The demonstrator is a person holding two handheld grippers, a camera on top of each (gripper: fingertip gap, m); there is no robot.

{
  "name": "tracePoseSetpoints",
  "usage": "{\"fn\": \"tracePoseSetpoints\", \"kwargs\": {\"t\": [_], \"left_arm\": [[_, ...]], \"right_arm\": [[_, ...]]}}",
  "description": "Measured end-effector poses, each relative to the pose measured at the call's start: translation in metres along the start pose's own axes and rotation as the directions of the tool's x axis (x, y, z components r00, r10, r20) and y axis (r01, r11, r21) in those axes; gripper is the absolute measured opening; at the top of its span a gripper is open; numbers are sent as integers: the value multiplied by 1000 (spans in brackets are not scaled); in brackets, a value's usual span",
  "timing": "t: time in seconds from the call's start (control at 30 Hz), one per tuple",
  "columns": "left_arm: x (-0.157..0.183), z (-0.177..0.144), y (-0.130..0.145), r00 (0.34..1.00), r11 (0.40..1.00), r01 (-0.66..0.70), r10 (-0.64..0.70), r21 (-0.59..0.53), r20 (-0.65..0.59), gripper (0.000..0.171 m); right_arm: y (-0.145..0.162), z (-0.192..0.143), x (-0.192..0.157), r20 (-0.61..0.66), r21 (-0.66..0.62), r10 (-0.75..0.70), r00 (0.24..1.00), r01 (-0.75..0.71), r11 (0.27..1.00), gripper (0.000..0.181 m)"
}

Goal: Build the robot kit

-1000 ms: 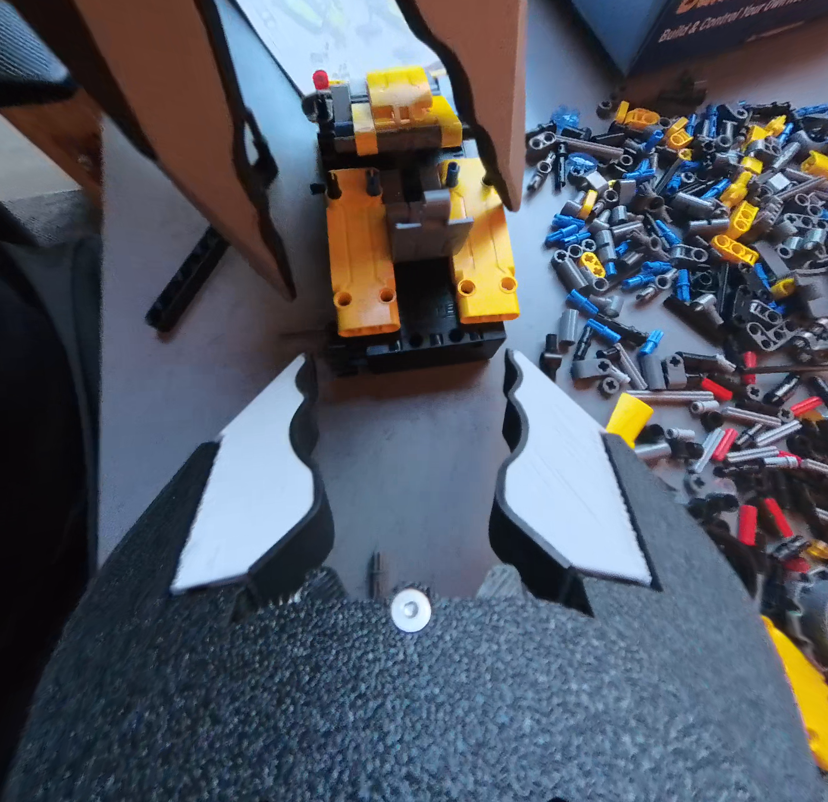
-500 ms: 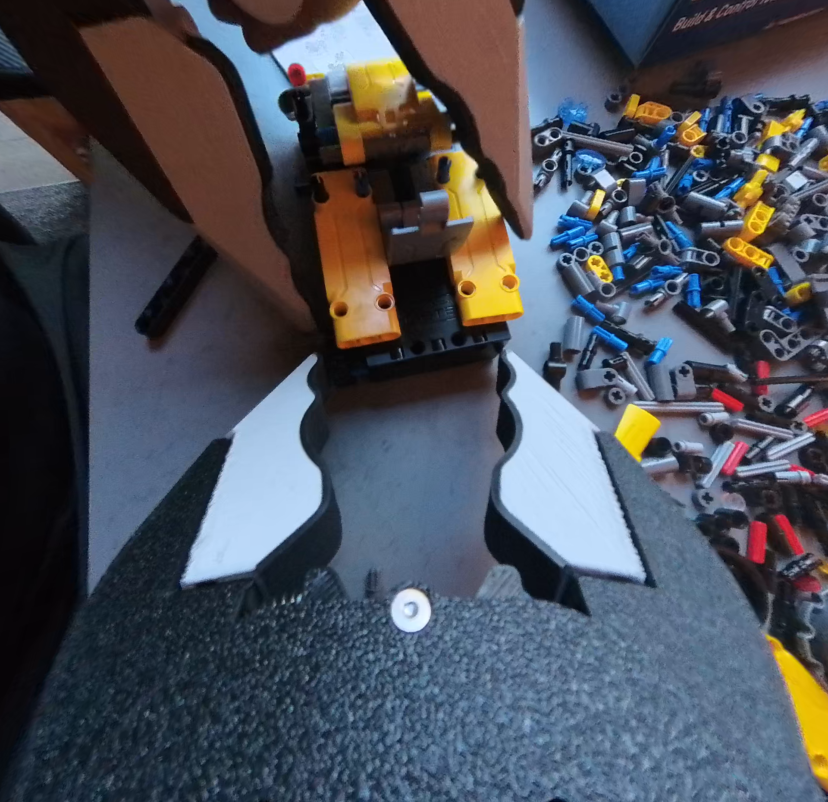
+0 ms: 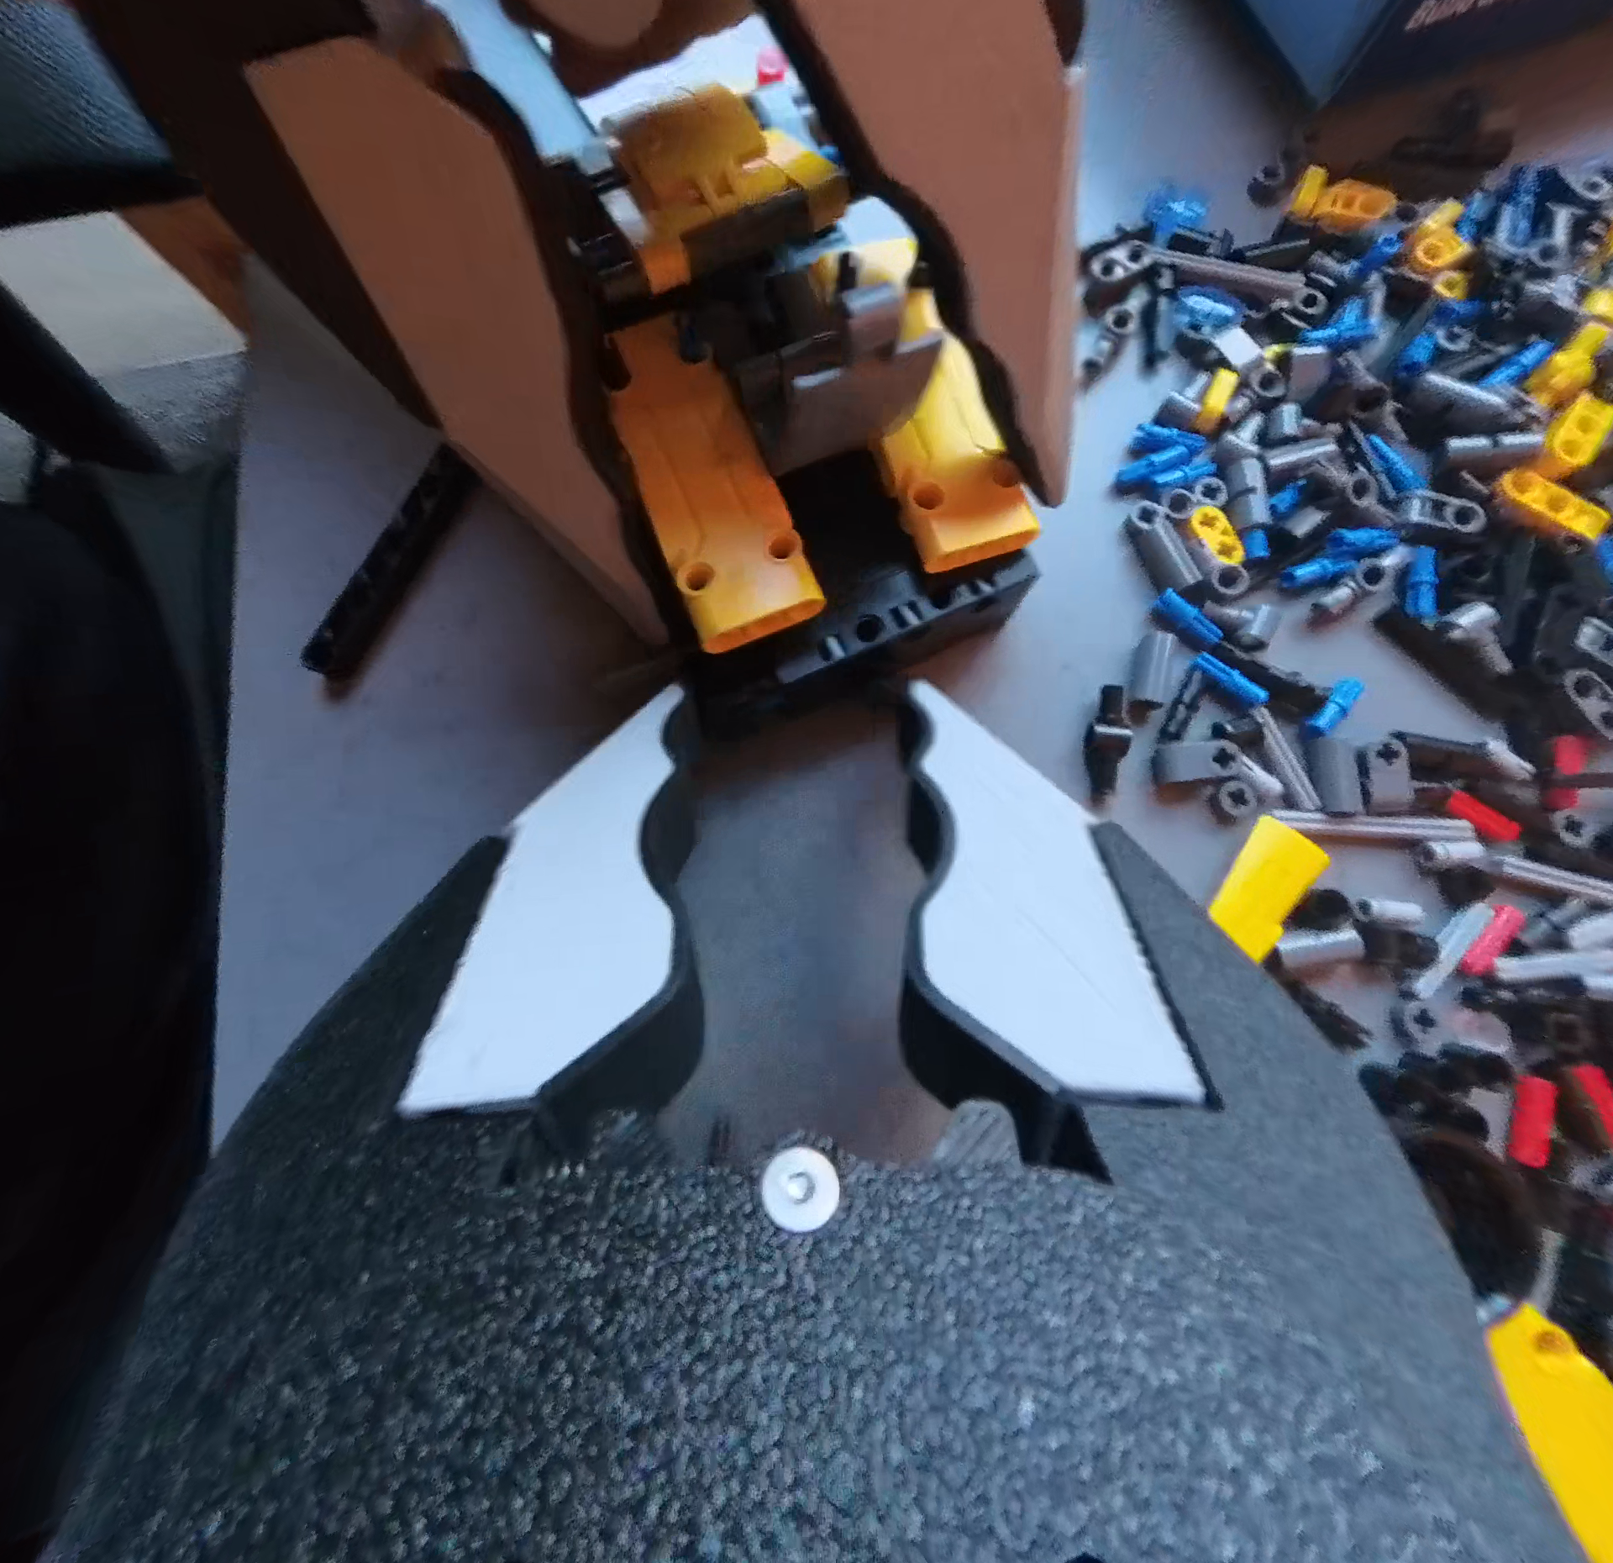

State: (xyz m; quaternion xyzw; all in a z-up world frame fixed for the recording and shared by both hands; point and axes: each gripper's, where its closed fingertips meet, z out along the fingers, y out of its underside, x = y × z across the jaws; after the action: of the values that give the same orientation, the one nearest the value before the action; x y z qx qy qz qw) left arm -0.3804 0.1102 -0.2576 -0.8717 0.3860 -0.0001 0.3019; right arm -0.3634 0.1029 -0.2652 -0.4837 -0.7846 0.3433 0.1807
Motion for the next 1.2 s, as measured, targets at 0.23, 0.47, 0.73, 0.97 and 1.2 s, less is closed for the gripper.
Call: {"fn": "tracePoseSetpoints", "kwargs": {"t": [0.23,0.47,0.73,0.97,1.2], "left_arm": [[10,1,-9,994,997,-68,71,37,-78,82],[-3,-26,0,999,1000,9,-9,4,-35,99],[2,-15,13,1000,993,-17,19,-117,15,86],[0,-42,27,997,991,67,-64,-113,33,101],[8,-14,27,998,990,24,-32,-141,-49,92]], "right_arm": [[11,-12,1,-85,-9,-43,995,42,999,65],[10,-23,1,-89,62,-4,996,10,998,70],[-2,-17,4,-92,89,-63,994,72,993,82],[-5,-18,-2,-65,109,-94,993,101,989,91],[0,-3,3,-46,16,-110,993,110,994,94]]}}
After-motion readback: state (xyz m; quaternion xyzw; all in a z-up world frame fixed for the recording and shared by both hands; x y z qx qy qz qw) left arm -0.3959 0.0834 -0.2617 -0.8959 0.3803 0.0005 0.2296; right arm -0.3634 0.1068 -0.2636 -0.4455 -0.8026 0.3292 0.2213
